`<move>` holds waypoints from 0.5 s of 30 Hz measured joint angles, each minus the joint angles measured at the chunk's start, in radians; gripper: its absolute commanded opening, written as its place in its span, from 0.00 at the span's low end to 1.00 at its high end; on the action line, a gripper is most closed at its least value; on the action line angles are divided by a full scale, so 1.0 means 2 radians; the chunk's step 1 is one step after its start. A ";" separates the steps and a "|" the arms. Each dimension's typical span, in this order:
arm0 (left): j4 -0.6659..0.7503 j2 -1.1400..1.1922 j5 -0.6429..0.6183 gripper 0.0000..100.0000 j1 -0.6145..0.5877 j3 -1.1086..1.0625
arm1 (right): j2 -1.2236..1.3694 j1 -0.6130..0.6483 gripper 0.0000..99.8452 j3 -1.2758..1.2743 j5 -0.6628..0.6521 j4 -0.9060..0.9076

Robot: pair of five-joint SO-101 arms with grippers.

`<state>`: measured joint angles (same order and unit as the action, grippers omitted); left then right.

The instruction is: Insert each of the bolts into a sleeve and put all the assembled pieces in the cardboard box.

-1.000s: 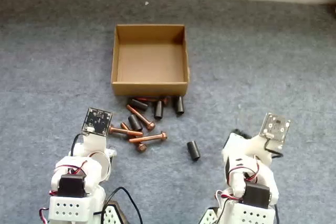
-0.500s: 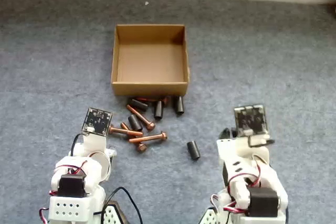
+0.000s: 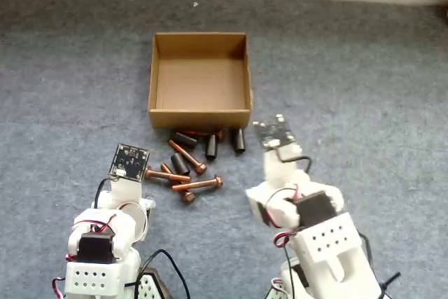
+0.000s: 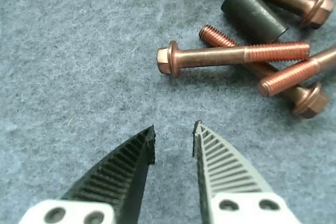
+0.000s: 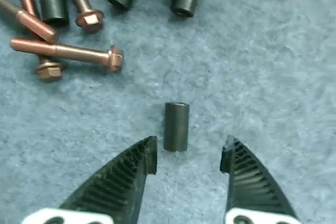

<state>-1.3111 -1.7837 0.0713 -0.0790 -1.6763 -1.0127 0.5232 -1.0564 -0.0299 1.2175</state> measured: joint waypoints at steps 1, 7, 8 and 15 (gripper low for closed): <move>0.000 0.000 0.000 0.15 0.000 0.000 | 0.006 0.006 0.18 -0.005 0.002 -0.012; 0.000 0.000 0.000 0.15 0.000 0.000 | 0.054 0.012 0.17 -0.041 0.002 -0.082; 0.000 0.000 0.000 0.15 0.000 0.000 | 0.064 0.012 0.17 -0.043 0.002 -0.090; 0.000 0.000 0.000 0.15 0.000 0.000 | 0.150 0.012 0.17 -0.044 0.002 -0.130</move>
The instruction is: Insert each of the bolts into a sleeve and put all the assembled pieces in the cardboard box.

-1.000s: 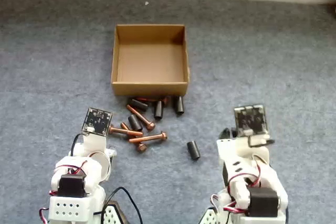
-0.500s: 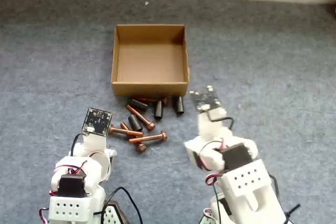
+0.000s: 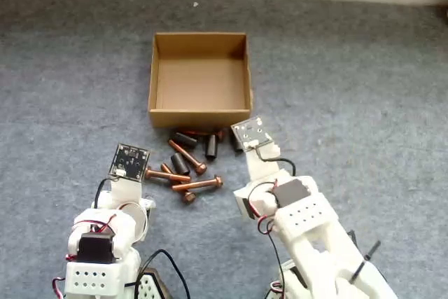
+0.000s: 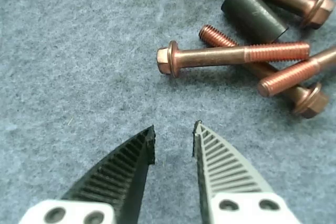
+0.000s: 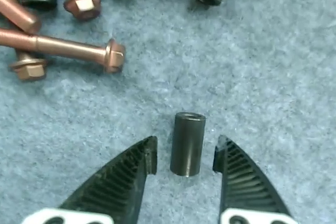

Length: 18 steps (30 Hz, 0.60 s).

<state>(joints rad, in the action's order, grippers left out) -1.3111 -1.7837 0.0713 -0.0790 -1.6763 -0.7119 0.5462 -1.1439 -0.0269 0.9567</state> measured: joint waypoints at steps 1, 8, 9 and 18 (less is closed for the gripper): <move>0.000 0.000 0.000 0.15 0.000 0.000 | 0.014 0.000 0.17 0.000 0.000 -0.005; 0.000 0.000 0.000 0.15 0.000 0.000 | 0.107 0.000 0.09 0.001 0.000 -0.025; 0.000 0.000 0.000 0.15 0.000 0.000 | 0.113 -0.001 0.05 0.003 0.000 -0.027; 0.000 0.000 0.000 0.15 0.000 0.000 | 0.119 -0.008 0.00 0.004 0.001 -0.027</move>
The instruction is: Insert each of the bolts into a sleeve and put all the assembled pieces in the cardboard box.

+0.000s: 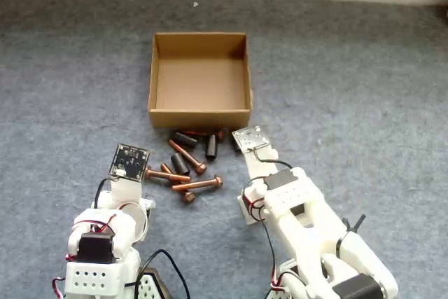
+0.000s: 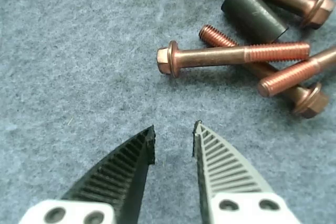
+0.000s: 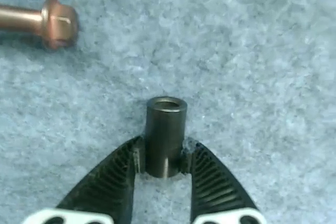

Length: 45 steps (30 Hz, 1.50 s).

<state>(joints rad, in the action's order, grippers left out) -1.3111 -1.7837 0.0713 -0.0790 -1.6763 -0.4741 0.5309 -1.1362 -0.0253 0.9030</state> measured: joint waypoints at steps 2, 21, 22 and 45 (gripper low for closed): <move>0.000 0.000 0.000 0.15 0.000 0.000 | -0.028 -0.008 0.00 -0.003 0.000 0.015; 0.016 -0.001 0.136 0.15 -0.047 0.090 | -0.357 -0.120 0.00 -0.109 0.021 -0.015; 0.021 0.000 0.147 0.15 -0.047 0.098 | -0.363 -0.127 0.00 -0.110 0.027 -0.018; -0.035 0.295 0.252 0.15 0.140 0.364 | -0.377 -0.218 0.00 -0.114 0.054 -0.043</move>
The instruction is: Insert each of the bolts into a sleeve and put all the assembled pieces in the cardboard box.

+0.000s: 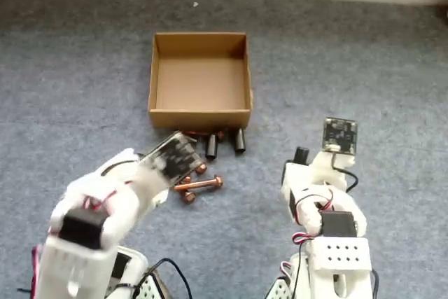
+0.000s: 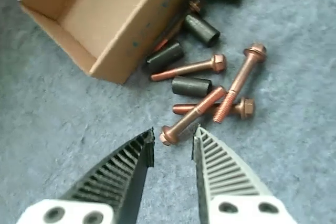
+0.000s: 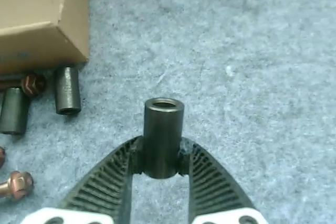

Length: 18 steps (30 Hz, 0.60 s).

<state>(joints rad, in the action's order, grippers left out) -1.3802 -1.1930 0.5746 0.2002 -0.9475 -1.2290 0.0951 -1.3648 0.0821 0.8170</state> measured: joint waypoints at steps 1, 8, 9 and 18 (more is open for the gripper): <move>0.000 0.033 0.001 0.15 0.015 0.014 | 0.000 -0.008 0.00 0.000 0.003 0.000; 0.000 0.243 0.003 0.23 0.100 0.094 | 0.000 -0.048 0.00 0.000 0.018 -0.002; 0.000 0.271 0.003 0.23 0.106 0.104 | 0.000 -0.051 0.00 0.000 0.020 -0.002; 0.025 0.487 0.028 0.23 0.119 0.206 | 0.000 -0.061 0.00 0.000 0.021 -0.002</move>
<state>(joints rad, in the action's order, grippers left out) -1.3295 -0.2186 0.6314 0.4381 -0.5363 -1.2290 -0.0276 -1.3648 0.1235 0.8140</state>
